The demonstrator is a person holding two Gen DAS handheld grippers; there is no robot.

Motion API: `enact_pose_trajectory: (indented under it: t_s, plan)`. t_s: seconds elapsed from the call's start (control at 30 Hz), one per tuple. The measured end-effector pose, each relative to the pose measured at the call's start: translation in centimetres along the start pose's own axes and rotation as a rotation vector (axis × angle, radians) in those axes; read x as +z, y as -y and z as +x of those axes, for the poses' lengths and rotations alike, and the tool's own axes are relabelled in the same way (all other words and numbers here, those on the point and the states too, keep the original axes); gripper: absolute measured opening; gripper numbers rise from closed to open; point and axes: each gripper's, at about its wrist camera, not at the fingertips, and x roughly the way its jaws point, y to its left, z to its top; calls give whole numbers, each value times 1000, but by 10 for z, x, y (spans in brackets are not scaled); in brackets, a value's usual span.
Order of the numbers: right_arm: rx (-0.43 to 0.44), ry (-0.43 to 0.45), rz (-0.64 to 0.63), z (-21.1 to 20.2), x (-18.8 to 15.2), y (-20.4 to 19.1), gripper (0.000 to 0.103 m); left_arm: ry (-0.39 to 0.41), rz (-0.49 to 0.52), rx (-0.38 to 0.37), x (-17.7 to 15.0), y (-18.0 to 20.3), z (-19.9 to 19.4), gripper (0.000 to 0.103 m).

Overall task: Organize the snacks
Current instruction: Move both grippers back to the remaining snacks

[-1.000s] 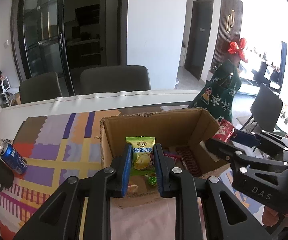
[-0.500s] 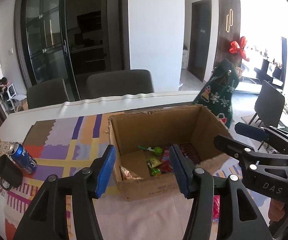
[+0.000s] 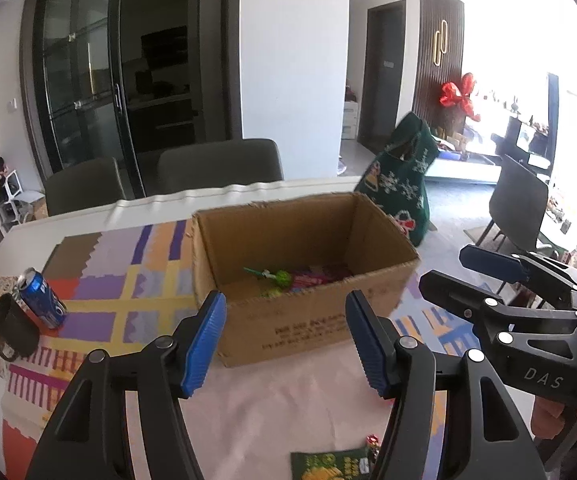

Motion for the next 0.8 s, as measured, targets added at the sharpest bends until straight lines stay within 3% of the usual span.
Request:
enact_pose_trajectory:
  t_s: [0.33,0.8]
  plan:
    - [-26,-49,9,-16,-38,8,62,-88,-16,-48,-42,16,-2,61]
    - [-12,-204,39,-26,-117,6,62,-177,72,-126,-111,45,-7,61]
